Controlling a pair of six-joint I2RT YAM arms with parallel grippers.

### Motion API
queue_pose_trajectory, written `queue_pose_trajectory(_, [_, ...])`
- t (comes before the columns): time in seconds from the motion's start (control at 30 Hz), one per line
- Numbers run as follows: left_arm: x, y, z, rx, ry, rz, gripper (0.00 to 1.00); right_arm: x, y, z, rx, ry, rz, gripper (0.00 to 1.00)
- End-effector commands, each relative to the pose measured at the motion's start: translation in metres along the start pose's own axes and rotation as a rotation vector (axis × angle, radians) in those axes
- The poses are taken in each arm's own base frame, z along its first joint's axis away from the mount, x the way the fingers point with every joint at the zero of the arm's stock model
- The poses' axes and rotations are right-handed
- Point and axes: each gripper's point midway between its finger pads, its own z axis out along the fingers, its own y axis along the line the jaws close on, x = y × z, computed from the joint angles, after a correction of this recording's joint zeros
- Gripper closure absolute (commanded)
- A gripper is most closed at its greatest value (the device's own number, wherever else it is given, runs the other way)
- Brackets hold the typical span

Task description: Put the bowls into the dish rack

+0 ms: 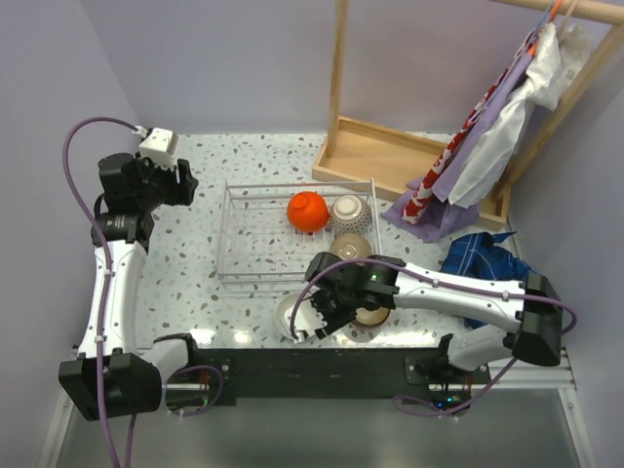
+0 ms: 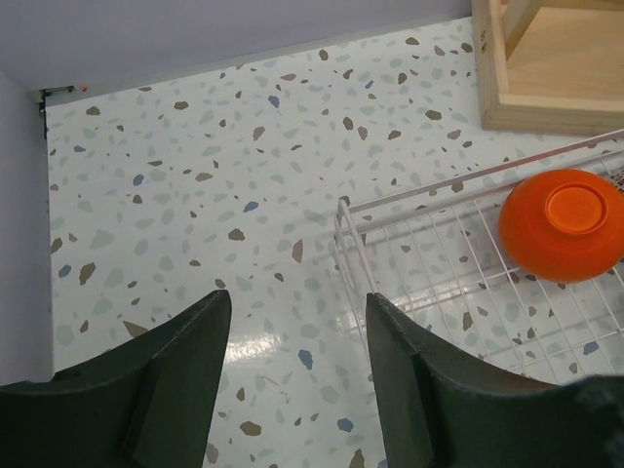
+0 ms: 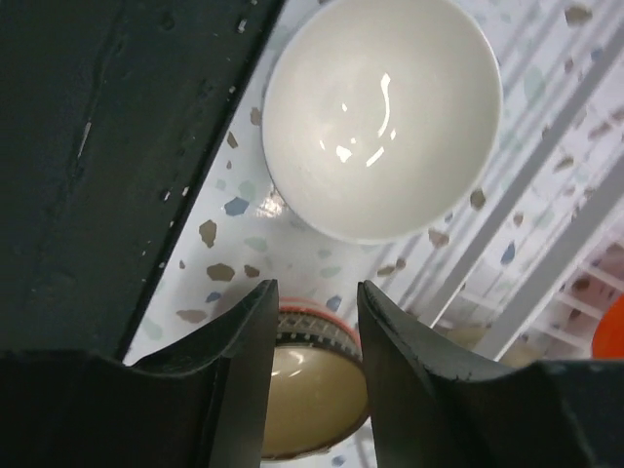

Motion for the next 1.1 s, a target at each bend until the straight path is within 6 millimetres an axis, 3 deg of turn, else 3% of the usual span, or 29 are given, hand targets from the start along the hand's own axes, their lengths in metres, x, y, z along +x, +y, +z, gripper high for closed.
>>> queue_pose_trajectory(0.0, [-0.031,-0.003,-0.003,0.024,-0.091,-0.004,0.37,0.025,-0.001,-0.025,0.14,0.066,0.339,0.57])
queue_pose_trajectory(0.13, [-0.03,-0.003,0.001,0.031,-0.083,-0.018,0.37,0.046,-0.009,-0.025,0.181,0.095,0.528,0.54])
queue_pose_trajectory(0.27, [-0.031,-0.002,0.005,0.033,-0.086,-0.023,0.37,0.065,-0.027,-0.03,0.198,0.074,0.787,0.58])
queue_pose_trajectory(0.4, [-0.03,0.001,0.007,0.021,-0.079,-0.012,0.37,0.055,-0.026,-0.032,0.179,0.023,0.868,0.58])
queue_pose_trajectory(0.53, [-0.026,0.003,0.007,0.011,-0.071,-0.009,0.37,0.041,-0.007,-0.031,0.086,-0.024,0.961,0.57])
queue_pose_trajectory(0.73, [-0.02,0.003,0.005,0.004,-0.061,-0.006,0.37,0.039,0.016,-0.019,0.003,-0.03,1.037,0.53])
queue_pose_trajectory(1.07, [-0.017,0.003,0.003,-0.002,-0.062,0.003,0.37,0.042,0.011,-0.005,0.001,0.005,1.106,0.52])
